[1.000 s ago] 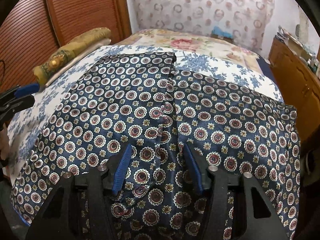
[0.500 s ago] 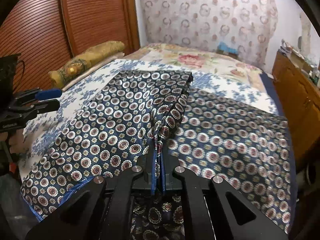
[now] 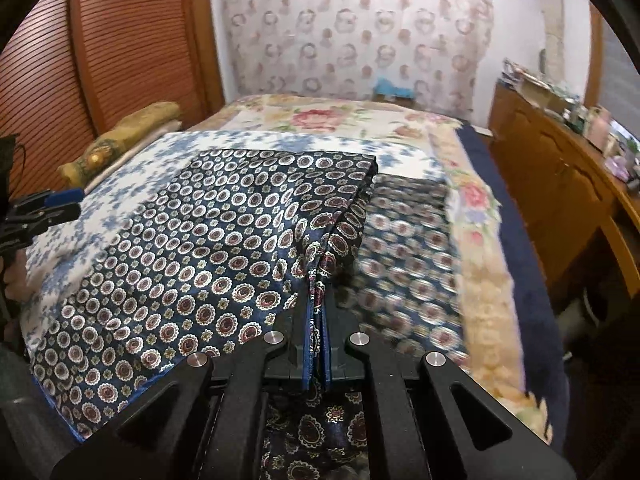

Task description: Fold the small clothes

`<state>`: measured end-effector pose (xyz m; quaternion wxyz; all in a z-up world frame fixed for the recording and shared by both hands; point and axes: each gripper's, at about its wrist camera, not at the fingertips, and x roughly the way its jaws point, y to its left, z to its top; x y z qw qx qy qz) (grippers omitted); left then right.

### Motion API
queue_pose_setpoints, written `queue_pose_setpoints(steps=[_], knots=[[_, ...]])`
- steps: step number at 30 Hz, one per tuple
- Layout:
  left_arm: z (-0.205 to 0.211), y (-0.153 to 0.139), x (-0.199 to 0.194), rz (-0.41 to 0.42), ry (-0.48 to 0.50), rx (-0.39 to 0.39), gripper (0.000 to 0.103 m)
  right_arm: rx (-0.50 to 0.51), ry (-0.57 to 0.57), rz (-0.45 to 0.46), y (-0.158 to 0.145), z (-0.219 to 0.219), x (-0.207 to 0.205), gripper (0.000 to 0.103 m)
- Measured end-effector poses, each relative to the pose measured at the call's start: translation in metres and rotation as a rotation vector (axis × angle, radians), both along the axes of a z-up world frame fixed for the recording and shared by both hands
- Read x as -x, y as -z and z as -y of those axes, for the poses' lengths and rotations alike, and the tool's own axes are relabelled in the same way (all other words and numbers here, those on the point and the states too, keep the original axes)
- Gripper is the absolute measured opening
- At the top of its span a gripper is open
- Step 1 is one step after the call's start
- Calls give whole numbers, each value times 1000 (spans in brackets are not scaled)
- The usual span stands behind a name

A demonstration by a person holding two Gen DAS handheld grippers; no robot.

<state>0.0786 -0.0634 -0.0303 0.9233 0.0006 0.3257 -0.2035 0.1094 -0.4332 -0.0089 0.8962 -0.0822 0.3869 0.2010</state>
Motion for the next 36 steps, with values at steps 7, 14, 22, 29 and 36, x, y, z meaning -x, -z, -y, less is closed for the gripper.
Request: queue_pose_setpoints(steps=[7,14,22,29,36], knots=[[17,2,-11,-18,31,-8,47,39,84,17,-2,28,6,1],[39,4,-26,-30,69,-38,47,67,113,25,-3,34,11,1],[60,23,-53,-95,81,-91,47,66,142,50,3,39,15,9],[71,37,-65,-167,99,-111,47,60,212,65,2,51,19,35],[72,38,-72,-198,101,-89,47,12,195,61,3,51,25,42]])
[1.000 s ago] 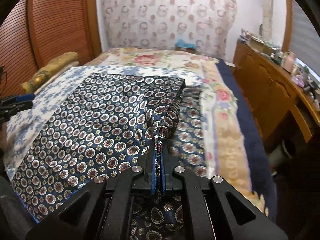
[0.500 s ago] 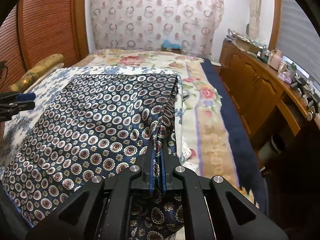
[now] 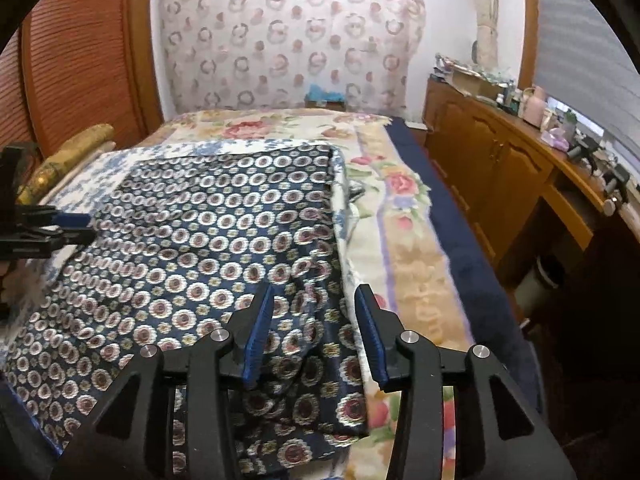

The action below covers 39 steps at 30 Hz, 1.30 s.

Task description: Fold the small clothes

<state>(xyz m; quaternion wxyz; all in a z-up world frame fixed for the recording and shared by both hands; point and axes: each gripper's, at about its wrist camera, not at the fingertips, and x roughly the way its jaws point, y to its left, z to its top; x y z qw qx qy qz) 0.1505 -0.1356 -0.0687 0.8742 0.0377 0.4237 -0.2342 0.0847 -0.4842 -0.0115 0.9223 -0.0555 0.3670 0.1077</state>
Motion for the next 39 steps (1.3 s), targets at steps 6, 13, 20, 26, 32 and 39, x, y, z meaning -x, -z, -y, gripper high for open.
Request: queue_pose_setpoints(steps=[6,13,20,26,32,39], knots=[[0,0,-8,-29,22,58,19,-5,-3,-23,7,-2,-5,42],[6,-9,-4,16,35,30,1,-29,0,-44,15,1,-9,42],[-16,-32,-4,94,-5,3,0,-35,-15,-20,6,-1,-6,42],[-67,-40,-14,124,-103,-23,0,-35,-53,4,-3,-16,-6,42],[-132,-38,-25,134,-218,-88,0,-36,-111,8,-7,-44,-13,42],[-159,-35,-19,142,-248,-84,3,-46,-208,14,-8,-93,-18,42]])
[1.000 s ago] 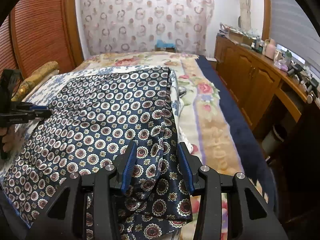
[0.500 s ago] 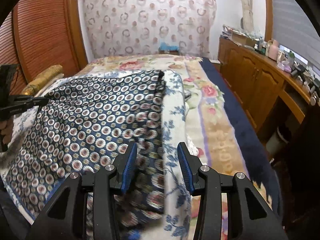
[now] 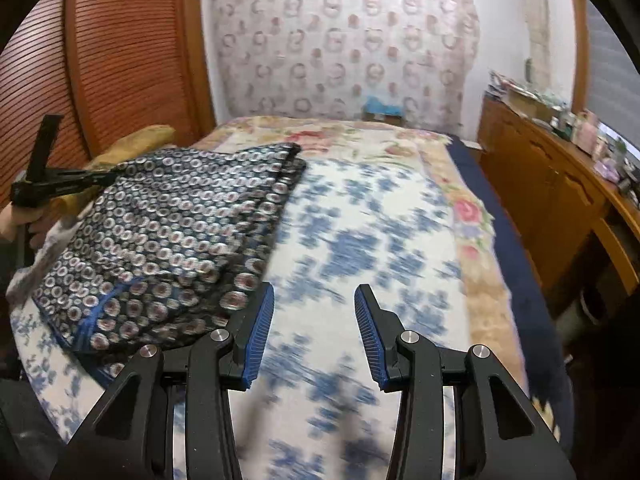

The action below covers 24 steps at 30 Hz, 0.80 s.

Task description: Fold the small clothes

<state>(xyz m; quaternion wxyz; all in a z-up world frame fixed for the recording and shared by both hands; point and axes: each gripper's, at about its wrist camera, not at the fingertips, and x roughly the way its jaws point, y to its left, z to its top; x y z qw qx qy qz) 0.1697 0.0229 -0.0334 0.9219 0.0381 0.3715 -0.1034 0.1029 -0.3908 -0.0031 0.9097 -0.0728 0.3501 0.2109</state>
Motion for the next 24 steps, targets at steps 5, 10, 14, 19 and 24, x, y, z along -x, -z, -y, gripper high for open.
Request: queue_pose_setpoints(steps=[5,10,14,19,24], knots=[[-3,5,11,-2,-4,3,5,2,-63,0,1,-38,-5,42],[-9,4,34,11,0,37,8,6,-146,-22,9,-79,-7,42],[-15,4,55,24,1,79,21,25,-212,-53,20,-113,-10,42],[-19,8,75,27,-12,102,43,66,-277,-91,33,-142,-9,42],[-17,13,91,30,-13,109,49,119,-284,-143,45,-149,-8,42]])
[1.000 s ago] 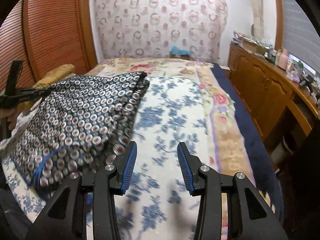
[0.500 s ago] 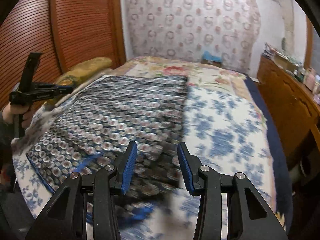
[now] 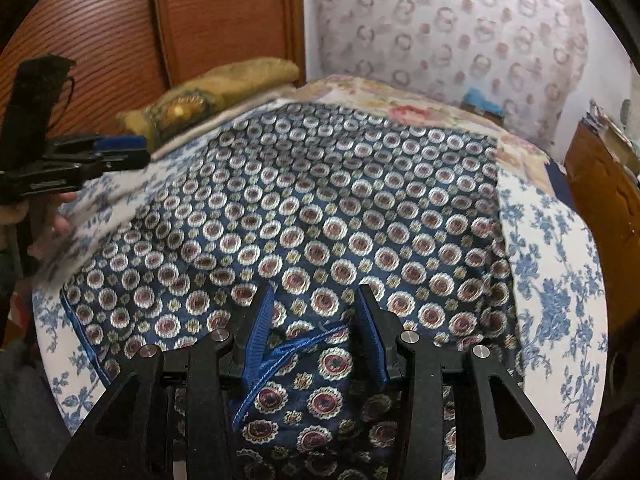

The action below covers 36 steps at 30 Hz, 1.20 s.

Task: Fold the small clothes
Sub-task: 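Open the left gripper and release the corner, then grasp the blue-piped edge with the left gripper and fold it inward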

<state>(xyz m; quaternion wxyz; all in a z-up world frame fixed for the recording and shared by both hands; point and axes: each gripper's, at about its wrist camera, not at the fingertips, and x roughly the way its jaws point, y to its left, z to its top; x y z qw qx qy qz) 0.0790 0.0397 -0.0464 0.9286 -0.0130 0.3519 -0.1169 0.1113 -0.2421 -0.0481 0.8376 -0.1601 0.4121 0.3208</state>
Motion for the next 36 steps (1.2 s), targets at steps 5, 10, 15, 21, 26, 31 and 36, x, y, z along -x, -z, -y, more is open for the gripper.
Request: queue_pose_setpoints(steps=[5,10,15,21,26,31,36], knots=[[6,1,12,5,12,1,51,49,36,-22,1,22,13,42],[14,1,24,6,27,1,52,59,81,-22,-2,54,29,42],[22,9,35,-13,36,0,52,33,147,-5,-7,83,43,42],[26,22,46,-48,41,-1,52,37,211,0,-5,106,52,42],[27,30,53,-76,36,1,52,20,239,16,-7,115,60,42],[31,32,62,-89,48,5,52,-20,224,68,-22,113,70,42],[32,37,72,-107,65,19,52,-57,177,97,-32,101,76,42]])
